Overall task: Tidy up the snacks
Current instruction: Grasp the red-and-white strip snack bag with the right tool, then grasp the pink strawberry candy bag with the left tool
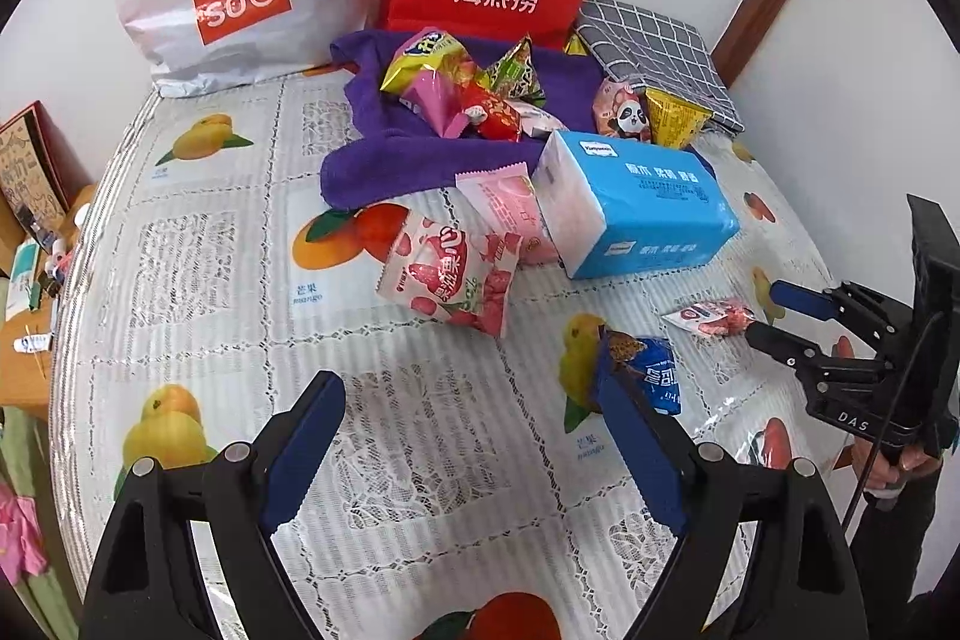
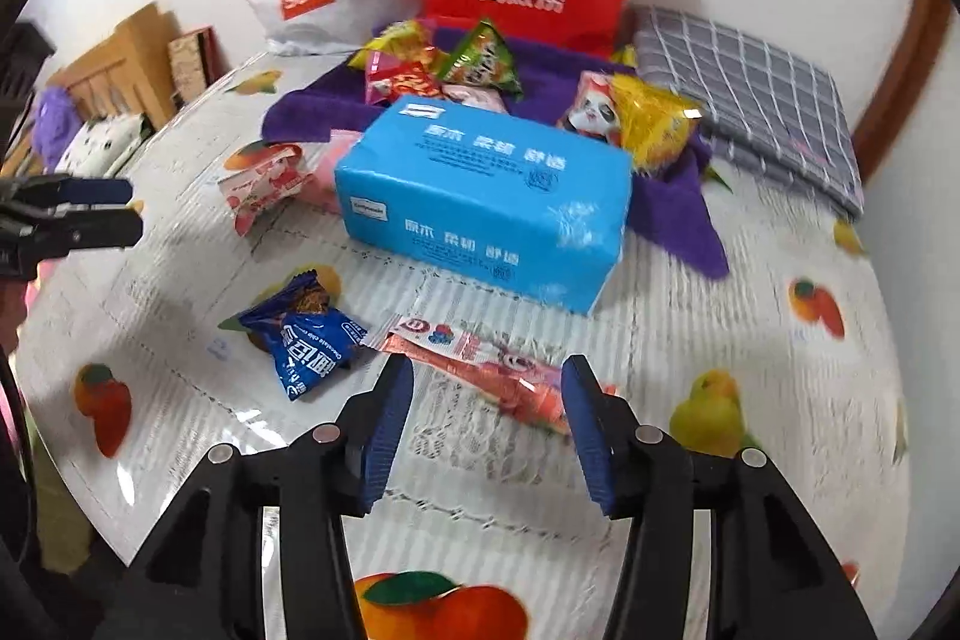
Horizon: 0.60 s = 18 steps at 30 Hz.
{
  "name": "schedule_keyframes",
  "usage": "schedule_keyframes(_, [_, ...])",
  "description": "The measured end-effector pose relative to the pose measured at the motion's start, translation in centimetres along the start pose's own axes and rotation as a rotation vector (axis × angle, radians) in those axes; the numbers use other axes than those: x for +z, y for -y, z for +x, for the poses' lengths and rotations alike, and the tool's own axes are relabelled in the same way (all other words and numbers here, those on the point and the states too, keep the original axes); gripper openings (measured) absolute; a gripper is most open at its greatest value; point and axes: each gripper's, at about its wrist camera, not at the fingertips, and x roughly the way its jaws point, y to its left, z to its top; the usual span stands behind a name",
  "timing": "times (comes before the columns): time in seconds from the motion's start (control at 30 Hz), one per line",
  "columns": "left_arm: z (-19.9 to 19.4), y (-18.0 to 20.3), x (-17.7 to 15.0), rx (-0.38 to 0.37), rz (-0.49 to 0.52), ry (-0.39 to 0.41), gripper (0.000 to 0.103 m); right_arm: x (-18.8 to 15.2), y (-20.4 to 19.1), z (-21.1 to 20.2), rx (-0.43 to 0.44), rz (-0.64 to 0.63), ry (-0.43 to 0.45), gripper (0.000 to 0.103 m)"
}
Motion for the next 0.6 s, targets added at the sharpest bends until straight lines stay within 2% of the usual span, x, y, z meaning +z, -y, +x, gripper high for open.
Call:
schedule_keyframes(0.17, [0.5,0.3,0.0,0.0,0.006,-0.013,0.087,0.0,-0.5,2.3,0.033,-0.099,-0.037,0.051])
schedule_keyframes(0.33, [1.2,0.5,0.3,0.01,0.007,-0.029,0.087,-0.4,-0.5,4.8,-0.017,-0.128,-0.057,0.051])
schedule_keyframes(0.5, [2.3,0.6,0.7,0.025,-0.002,-0.042,0.087,0.6,2.3,5.2,-0.013,0.052,-0.034,0.029])
schedule_keyframes(0.6, [3.2,0.8,1.1,0.035,-0.004,-0.05,0.087,0.5,4.7,5.1,-0.016,0.18,-0.028,0.024])
